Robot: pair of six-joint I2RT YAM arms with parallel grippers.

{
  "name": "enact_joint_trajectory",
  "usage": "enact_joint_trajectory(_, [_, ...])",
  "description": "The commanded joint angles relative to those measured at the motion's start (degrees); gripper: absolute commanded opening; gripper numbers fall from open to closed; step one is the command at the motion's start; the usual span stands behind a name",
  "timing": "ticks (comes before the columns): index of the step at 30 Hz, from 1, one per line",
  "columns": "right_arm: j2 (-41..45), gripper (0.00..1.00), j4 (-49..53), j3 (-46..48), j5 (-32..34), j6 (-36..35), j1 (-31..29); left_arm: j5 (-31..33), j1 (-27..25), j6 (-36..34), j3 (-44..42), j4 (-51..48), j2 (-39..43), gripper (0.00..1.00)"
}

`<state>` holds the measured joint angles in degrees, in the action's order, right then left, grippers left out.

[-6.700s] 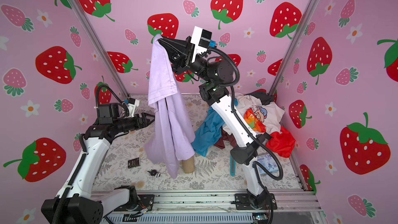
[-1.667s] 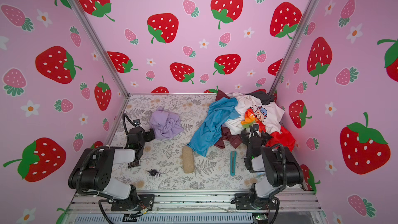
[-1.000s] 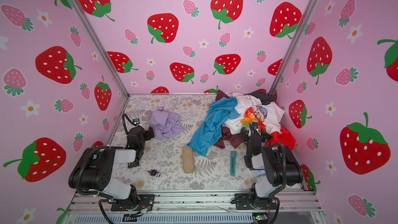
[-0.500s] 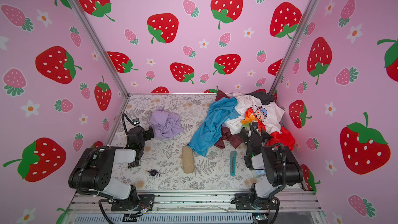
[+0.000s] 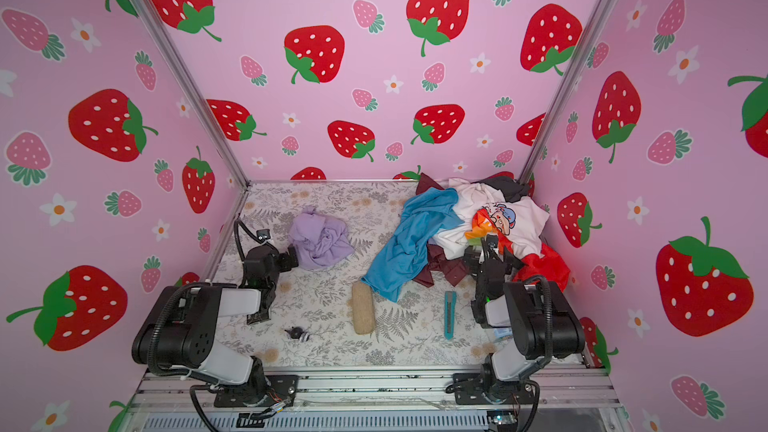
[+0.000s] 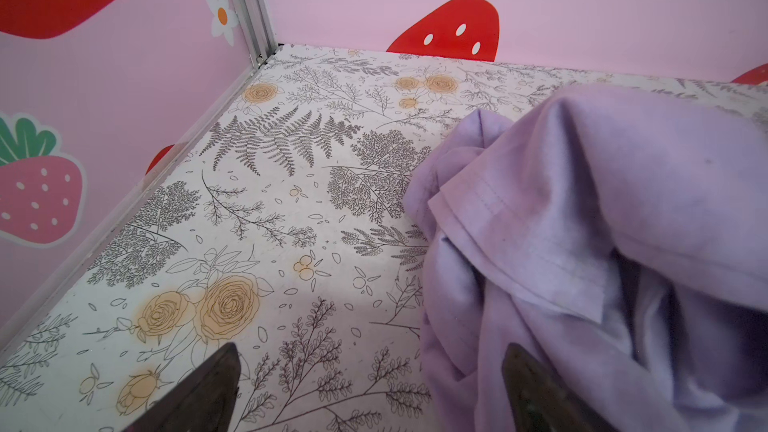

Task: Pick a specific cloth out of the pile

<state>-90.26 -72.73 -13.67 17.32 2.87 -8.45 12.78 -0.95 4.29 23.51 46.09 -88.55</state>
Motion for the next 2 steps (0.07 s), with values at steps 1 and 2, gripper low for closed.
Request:
enact_joint_trajectory(1, [-0.07,1.00,-0.65,-1.01,-0.53,-0.83,0.21,-0.83,0.03,-0.23,1.72,-0.89,0.02,0.99])
enact_joint_trajectory(2, [-0.02,1.00,-0.67,-0.99,-0.49,-0.77,0.20,-0.80,-0.01,-0.30,1.68,-0.71,-0.08,0.99])
